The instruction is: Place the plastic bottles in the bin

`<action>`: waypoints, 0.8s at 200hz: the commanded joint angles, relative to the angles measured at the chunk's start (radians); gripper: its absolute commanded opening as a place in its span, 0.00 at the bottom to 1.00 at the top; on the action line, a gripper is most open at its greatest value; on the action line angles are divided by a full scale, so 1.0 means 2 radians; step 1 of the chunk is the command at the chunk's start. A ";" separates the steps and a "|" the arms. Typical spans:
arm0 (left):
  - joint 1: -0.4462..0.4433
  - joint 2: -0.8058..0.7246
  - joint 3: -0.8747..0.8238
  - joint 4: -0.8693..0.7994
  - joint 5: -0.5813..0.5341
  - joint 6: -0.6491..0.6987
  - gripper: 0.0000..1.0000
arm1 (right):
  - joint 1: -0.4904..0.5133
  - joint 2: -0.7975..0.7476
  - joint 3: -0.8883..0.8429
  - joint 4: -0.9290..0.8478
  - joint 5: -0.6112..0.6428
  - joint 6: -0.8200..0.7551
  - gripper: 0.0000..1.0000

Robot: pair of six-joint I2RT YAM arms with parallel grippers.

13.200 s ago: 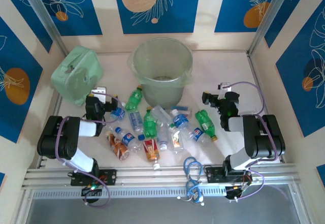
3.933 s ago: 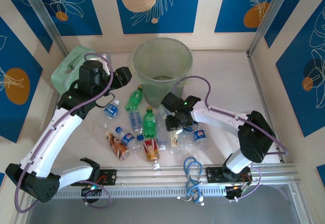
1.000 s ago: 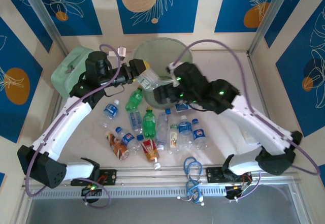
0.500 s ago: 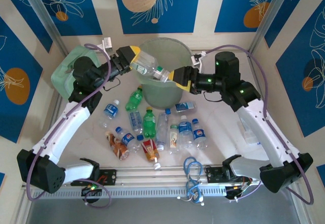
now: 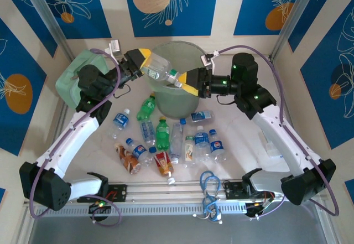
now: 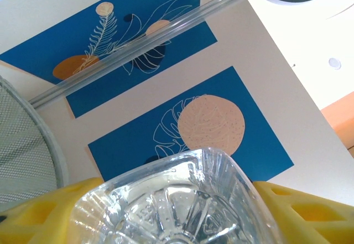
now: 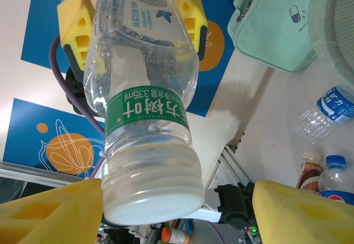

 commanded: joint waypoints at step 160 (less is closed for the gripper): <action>0.007 -0.014 -0.006 -0.025 -0.007 0.028 0.80 | 0.016 0.016 0.042 -0.018 0.022 -0.017 0.37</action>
